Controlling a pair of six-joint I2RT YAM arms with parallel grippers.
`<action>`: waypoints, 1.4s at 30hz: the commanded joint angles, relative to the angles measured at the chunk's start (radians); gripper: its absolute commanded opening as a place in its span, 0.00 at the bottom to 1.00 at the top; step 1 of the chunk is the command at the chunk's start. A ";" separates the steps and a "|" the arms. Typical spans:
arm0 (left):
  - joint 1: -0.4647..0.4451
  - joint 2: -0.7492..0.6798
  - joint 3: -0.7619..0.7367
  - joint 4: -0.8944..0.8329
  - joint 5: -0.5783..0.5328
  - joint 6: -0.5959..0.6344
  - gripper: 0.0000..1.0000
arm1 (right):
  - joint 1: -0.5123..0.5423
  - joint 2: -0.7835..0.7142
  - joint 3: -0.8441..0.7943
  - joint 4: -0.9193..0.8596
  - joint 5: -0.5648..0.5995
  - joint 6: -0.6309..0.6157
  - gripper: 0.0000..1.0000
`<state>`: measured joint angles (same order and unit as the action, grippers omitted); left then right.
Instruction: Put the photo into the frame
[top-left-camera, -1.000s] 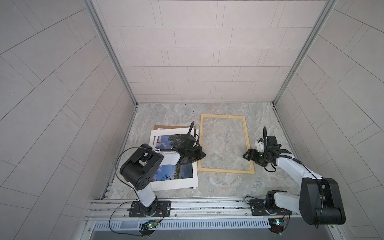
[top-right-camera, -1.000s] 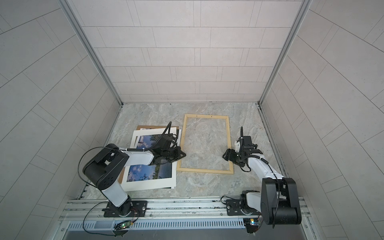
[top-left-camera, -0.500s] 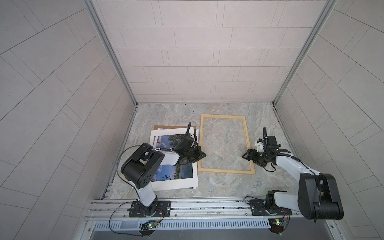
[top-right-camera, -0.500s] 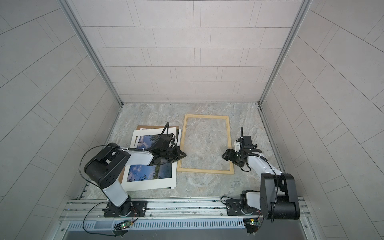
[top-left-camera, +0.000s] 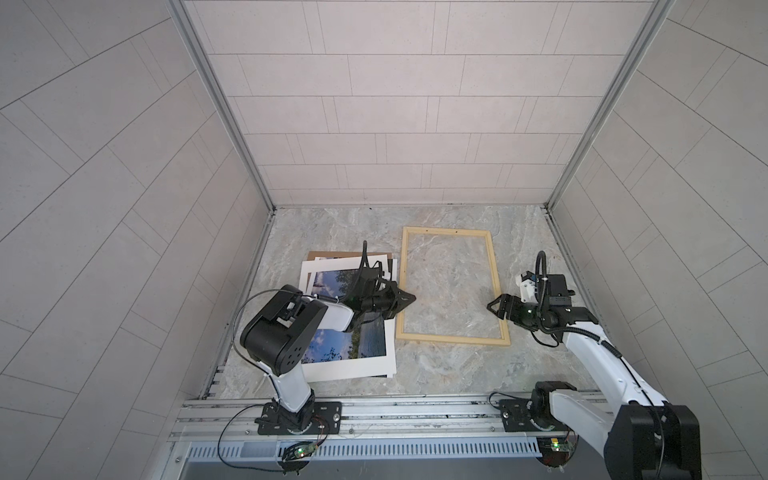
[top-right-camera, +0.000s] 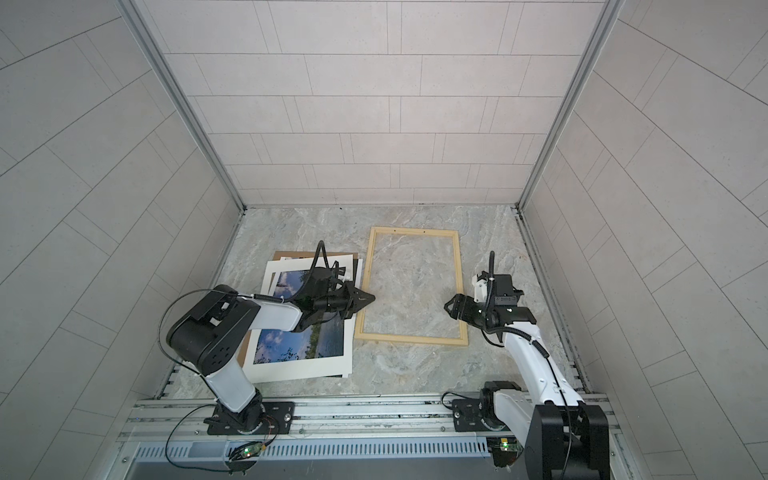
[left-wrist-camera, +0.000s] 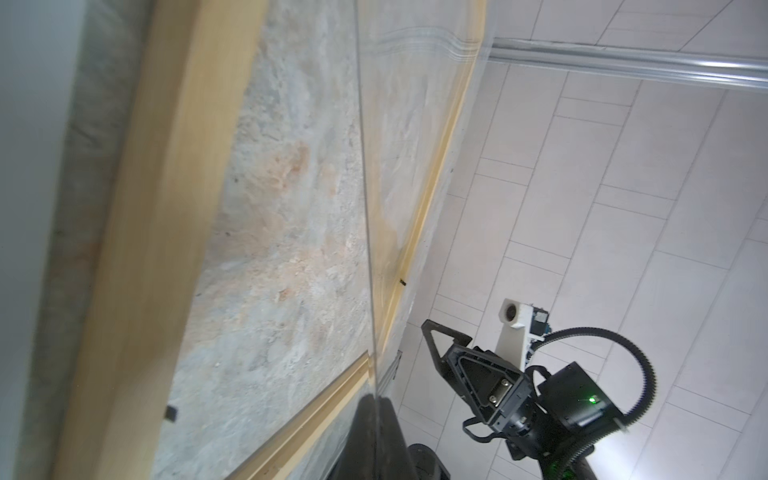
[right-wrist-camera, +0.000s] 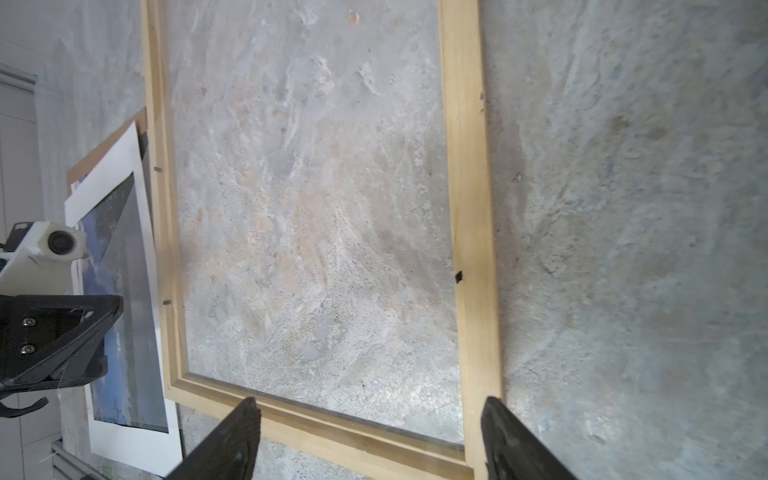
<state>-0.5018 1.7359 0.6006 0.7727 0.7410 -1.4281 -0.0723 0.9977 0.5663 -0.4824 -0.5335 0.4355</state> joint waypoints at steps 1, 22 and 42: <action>0.023 0.008 -0.032 0.257 -0.003 -0.156 0.00 | -0.009 0.003 -0.028 -0.020 -0.055 0.025 0.81; 0.028 0.040 -0.038 0.294 0.023 -0.148 0.00 | -0.055 0.152 -0.087 0.270 -0.339 0.260 0.69; 0.018 0.063 0.001 0.110 0.050 0.025 0.00 | -0.107 0.259 -0.062 0.360 -0.431 0.250 0.48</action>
<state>-0.4744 1.7901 0.5720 0.9314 0.7727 -1.4864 -0.1799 1.2404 0.4786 -0.1665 -0.9318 0.6891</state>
